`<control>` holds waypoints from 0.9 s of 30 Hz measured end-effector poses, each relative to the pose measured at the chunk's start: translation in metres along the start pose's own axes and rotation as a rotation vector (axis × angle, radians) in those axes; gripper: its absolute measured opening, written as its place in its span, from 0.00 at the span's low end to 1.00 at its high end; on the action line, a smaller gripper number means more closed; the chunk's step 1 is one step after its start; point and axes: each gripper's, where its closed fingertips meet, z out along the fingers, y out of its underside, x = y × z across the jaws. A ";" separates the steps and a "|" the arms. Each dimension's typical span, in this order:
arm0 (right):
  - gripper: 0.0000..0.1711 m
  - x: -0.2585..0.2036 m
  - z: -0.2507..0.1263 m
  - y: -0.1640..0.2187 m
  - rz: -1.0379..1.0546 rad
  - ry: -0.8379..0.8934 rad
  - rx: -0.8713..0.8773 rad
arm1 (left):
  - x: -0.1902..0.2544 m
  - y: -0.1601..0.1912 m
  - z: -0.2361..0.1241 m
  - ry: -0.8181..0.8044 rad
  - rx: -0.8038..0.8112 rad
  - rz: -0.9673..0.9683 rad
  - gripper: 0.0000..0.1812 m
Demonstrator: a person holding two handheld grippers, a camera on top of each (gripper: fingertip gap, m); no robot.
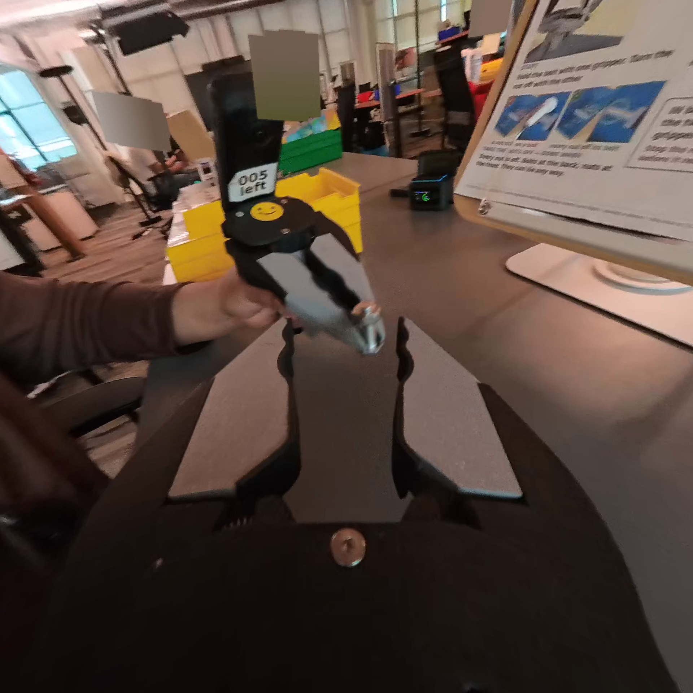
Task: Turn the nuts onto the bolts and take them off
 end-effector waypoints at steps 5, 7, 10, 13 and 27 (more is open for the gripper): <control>0.28 -0.019 0.005 0.011 0.014 -0.096 -0.058 | 0.012 0.000 0.005 0.039 0.003 -0.006 0.05; 0.00 -0.043 -0.007 0.007 0.020 -0.275 -0.042 | -0.007 -0.001 -0.001 -0.010 0.022 -0.062 0.05; 0.01 -0.036 -0.017 -0.014 0.063 -0.270 0.097 | -0.013 -0.004 -0.009 0.014 0.050 -0.080 0.05; 0.22 -0.006 -0.007 -0.003 0.033 -0.051 0.038 | 0.004 -0.003 -0.001 0.042 0.026 -0.016 0.05; 0.08 0.011 0.012 0.031 -0.026 0.126 -0.135 | 0.014 0.015 0.019 -0.025 -0.060 0.119 0.04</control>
